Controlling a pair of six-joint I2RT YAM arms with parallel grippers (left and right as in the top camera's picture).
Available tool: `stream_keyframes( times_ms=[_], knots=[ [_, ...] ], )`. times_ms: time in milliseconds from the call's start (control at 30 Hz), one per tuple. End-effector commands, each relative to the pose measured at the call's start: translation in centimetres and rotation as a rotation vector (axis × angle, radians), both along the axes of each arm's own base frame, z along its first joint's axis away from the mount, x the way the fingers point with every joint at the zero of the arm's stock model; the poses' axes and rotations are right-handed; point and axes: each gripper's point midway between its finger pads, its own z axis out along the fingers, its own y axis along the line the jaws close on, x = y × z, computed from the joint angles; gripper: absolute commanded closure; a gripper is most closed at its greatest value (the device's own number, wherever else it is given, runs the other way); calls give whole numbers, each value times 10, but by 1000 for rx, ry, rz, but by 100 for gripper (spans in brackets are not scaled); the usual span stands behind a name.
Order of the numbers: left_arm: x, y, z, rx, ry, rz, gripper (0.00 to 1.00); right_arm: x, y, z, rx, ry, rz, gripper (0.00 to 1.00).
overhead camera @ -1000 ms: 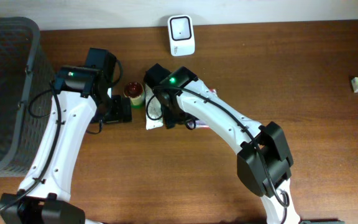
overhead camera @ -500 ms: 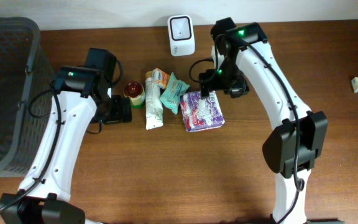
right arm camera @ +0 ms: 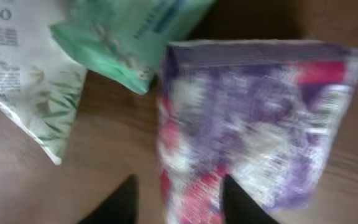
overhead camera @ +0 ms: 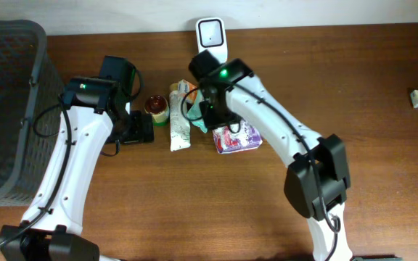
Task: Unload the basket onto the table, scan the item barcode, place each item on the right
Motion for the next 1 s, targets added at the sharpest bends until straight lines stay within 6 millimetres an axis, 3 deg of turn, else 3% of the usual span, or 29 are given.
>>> stream_keyframes(
  times_ms=[0,33,100,233,300,533,600,700,767,833,867,967],
  knots=[
    [-2,2,3,4,-12,13,1,-10,9,-13,-11,4,0,75],
    [-2,2,3,4,-12,13,1,-11,10,-18,-1,10,-28,83],
    [-2,2,3,4,-12,13,1,-19,22,-32,67,51,-17,87],
    [-2,2,3,4,-12,13,1,-17,10,-55,22,32,-30,95],
    [-2,2,3,4,-12,13,1,-9,-10,-57,-53,-1,-75,96],
    [-2,2,3,4,-12,13,1,5,-45,-55,-47,24,-215,96],
    [-2,2,3,4,-12,13,1,-2,-32,-54,30,75,-191,95],
    [-2,2,3,4,-12,13,1,-13,-8,-46,149,142,-124,89],
    [-2,2,3,4,-12,13,1,-11,-3,-25,180,130,-119,84],
    [-2,2,3,4,-12,13,1,-7,-1,6,193,92,-76,69],
    [-2,2,3,4,-12,13,1,-4,-5,23,183,65,-58,49],
    [-2,2,3,4,-12,13,1,3,-31,41,52,-4,-80,38]
  ],
)
